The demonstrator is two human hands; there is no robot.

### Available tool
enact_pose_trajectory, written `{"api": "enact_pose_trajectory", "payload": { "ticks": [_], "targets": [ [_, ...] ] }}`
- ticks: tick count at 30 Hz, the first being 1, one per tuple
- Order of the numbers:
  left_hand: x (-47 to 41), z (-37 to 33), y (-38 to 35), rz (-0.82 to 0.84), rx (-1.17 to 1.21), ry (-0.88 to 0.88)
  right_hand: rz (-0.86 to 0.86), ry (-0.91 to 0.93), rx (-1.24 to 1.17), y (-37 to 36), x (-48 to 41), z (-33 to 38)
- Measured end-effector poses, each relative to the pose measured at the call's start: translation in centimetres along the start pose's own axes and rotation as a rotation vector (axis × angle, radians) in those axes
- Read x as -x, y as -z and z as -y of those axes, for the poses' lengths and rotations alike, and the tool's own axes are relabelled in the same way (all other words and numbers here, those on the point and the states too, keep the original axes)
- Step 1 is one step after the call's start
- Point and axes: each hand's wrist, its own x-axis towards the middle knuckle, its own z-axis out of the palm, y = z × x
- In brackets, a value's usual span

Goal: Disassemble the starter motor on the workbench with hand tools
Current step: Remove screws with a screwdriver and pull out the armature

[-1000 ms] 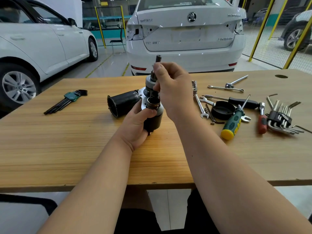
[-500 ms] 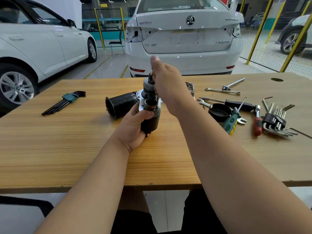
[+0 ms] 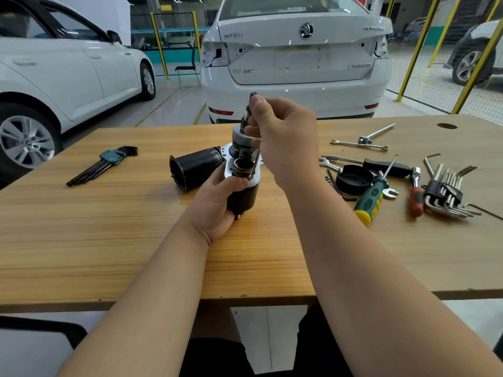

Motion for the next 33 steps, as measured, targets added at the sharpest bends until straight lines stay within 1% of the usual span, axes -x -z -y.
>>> {"api": "enact_pose_trajectory", "payload": {
  "ticks": [3,5,7,9,11,12,14,18,21,24,26,29,31,33],
  "targets": [
    [0.0,0.1,0.0,0.002,0.013,0.001,0.002,0.038,0.019,-0.2,0.0,-0.3],
    [0.0,0.0,0.1,-0.015,0.020,0.004,0.019,-0.020,-0.087,-0.5,0.0,-0.5],
    [0.0,0.0,0.1,-0.027,0.026,0.004,0.055,-0.117,-0.265,-0.7,-0.1,-0.7],
    [0.0,0.0,0.1,-0.021,0.034,-0.006,0.088,-0.259,-0.466,-0.8,-0.3,-0.6],
    [0.0,0.0,0.1,-0.013,0.033,-0.011,0.063,-0.387,-0.579,-0.7,-0.7,-0.6],
    [-0.1,0.1,0.1,-0.012,0.032,-0.011,0.037,-0.411,-0.572,-0.7,-0.9,-0.7],
    [-0.1,0.1,0.1,-0.010,0.034,-0.013,-0.003,-0.370,-0.470,-0.8,-1.0,-1.1],
    [-0.2,0.2,0.2,-0.028,0.041,-0.015,-0.050,-0.204,-0.175,-0.9,-0.2,-2.1],
    [-0.1,0.1,0.1,-0.008,0.044,-0.020,-0.077,-0.089,-0.101,-1.0,0.9,-2.2],
    [0.0,0.0,0.0,0.038,0.061,-0.035,-0.057,0.108,0.102,-2.3,3.7,-2.9],
    [0.0,0.0,0.1,0.046,0.073,-0.034,-0.063,0.176,0.175,-2.7,5.3,-3.5],
    [0.1,0.0,0.0,0.026,0.088,-0.032,-0.126,0.200,0.211,-1.6,4.3,-3.8],
    [0.1,0.0,-0.2,-0.008,0.082,-0.018,-0.084,0.136,0.195,-0.5,2.9,-3.7],
    [0.0,0.0,-0.1,-0.040,0.044,-0.012,-0.021,0.034,0.091,0.4,1.8,-3.6]
  ]
}}
